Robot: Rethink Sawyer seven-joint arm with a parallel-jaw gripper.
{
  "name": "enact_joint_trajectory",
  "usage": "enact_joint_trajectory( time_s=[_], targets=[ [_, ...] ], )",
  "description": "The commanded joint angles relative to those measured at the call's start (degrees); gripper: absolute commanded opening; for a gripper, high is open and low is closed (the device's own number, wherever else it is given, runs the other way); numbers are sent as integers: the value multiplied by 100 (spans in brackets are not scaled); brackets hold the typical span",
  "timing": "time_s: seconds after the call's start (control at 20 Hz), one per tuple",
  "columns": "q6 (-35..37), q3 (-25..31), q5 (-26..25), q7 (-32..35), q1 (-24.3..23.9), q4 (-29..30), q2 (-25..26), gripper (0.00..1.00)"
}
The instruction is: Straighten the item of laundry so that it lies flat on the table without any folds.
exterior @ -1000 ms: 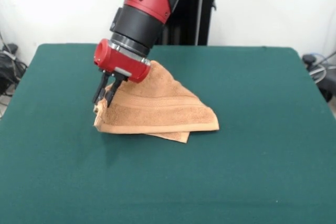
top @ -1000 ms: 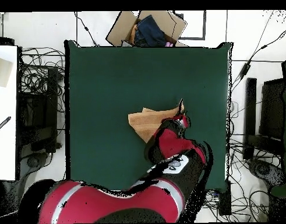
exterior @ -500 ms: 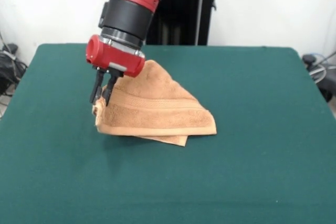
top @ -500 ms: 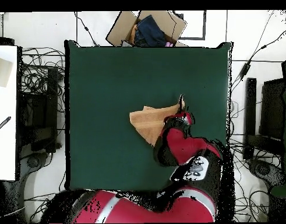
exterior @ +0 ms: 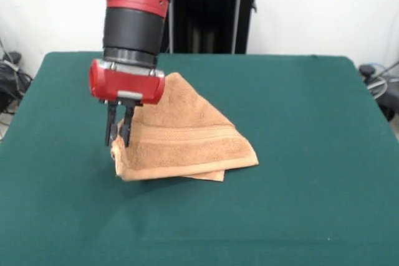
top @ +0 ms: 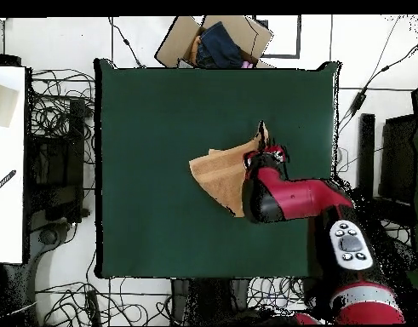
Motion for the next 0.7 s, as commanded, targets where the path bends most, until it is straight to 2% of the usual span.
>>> enact_joint_trajectory(
  time_s=[0.05,0.15,0.25,0.5,0.7],
  targets=[
    [1072,2492,-322,-380,-600,-195,30,0],
    [1366,2920,-177,-582,-811,-254,262,0],
    [1540,3090,5,-562,-870,-328,400,0],
    [1791,3426,49,-622,-996,-674,740,0],
    [1848,3767,39,-637,-1249,-631,844,0]
  ],
)
